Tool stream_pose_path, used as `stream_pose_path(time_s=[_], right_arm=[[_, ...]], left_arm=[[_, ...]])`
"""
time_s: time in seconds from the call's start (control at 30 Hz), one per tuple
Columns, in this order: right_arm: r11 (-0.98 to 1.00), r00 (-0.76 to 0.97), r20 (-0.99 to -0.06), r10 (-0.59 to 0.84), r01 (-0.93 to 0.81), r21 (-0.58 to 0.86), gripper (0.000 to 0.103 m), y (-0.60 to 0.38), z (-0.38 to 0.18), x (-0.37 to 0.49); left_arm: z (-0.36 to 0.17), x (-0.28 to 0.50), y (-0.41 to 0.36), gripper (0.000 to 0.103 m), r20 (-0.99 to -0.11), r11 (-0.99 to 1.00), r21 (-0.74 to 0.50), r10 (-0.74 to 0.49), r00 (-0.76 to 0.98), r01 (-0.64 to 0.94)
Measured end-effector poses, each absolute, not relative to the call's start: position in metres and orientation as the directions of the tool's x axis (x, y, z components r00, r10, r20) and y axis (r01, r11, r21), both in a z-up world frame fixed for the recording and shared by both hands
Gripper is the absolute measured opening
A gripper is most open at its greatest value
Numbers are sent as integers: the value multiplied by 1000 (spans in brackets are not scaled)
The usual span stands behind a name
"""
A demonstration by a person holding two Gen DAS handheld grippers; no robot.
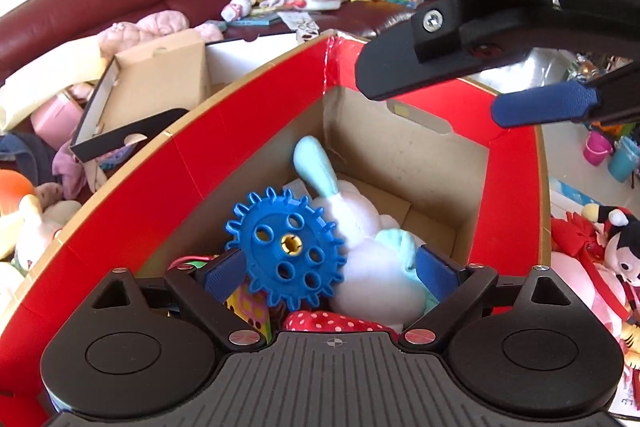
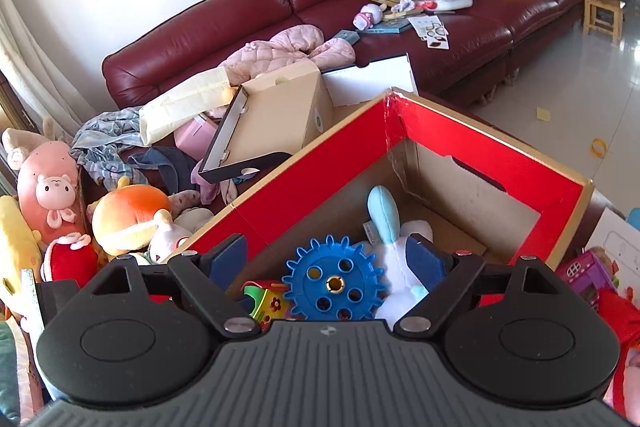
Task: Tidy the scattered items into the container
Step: 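Move both tools away from the box back to the toy pile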
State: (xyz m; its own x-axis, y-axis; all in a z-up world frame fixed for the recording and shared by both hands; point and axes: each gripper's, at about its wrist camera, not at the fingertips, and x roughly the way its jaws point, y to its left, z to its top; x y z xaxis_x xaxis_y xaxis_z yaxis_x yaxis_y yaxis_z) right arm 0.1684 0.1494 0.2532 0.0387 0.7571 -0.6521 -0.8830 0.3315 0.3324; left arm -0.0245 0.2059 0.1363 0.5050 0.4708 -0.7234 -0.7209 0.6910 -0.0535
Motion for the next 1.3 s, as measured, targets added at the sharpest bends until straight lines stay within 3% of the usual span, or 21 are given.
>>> stream_pose_path(time_s=[0.63,1.3], right_arm=[[357,20,-631,776,-838,413,90,116,251,167],[434,129,-609,783,-814,387,94,-17,278,212]], left_arm=[[142,-5,183,98,-721,712,-9,482,497,-703],[168,49,68,98,-657,837,75,450,605,-542]])
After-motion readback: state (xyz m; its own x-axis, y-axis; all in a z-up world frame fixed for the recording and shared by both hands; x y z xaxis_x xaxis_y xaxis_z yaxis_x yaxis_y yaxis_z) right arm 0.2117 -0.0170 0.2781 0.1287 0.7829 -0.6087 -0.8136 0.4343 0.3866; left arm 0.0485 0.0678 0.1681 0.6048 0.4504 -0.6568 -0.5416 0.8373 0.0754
